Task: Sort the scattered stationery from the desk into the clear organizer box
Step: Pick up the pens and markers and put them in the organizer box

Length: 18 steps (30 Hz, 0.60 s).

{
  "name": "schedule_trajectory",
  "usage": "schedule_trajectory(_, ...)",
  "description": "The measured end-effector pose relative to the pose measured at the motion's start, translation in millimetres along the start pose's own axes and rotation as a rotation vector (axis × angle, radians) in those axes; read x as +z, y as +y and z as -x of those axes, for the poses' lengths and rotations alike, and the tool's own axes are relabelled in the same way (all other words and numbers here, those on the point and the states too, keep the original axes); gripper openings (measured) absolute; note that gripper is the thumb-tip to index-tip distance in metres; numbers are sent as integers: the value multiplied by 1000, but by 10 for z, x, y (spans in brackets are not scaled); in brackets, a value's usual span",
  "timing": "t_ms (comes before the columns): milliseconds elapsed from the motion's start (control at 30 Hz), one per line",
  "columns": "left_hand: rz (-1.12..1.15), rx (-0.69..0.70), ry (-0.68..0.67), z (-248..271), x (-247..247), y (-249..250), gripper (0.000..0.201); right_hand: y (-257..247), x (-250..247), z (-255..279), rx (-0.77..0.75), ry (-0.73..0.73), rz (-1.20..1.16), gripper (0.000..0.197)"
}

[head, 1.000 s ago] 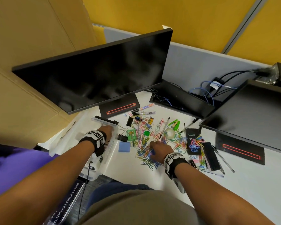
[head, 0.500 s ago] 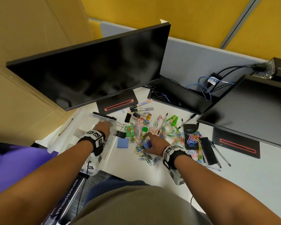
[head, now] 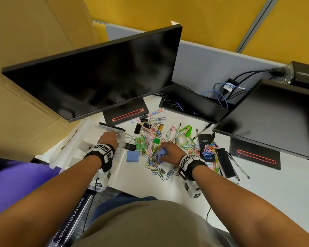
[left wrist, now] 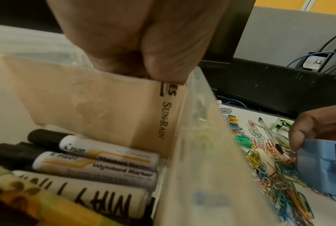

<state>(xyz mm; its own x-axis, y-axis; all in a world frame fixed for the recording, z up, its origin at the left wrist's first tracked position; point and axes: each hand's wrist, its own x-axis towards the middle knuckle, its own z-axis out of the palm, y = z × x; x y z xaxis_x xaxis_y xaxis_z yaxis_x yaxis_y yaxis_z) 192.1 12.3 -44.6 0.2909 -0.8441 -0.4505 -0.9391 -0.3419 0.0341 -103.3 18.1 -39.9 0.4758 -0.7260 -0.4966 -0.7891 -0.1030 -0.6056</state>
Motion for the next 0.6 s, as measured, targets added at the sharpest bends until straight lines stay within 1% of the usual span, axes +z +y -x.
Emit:
schedule_trajectory(33, 3, -7, 7, 9, -2, 3, 21, -10, -6, 6, 1, 8, -3, 19)
schedule_trajectory(133, 2, -18, 5, 28, -22, 5, 15, 0, -5, -26, -8, 53, -18, 28)
schedule_trajectory(333, 22, -35, -27, -10, -47, 19, 14, -107, -60, -46, -26, 41, -32, 30)
schedule_trajectory(500, 10, -18, -79, -20, -59, 26, 21, -132, -66, -95, -42, 23, -5, 37)
schedule_trajectory(600, -4, 20, -120, -14, -86, 21, 26, -148, -57, -111, -36, 24, 3, 38)
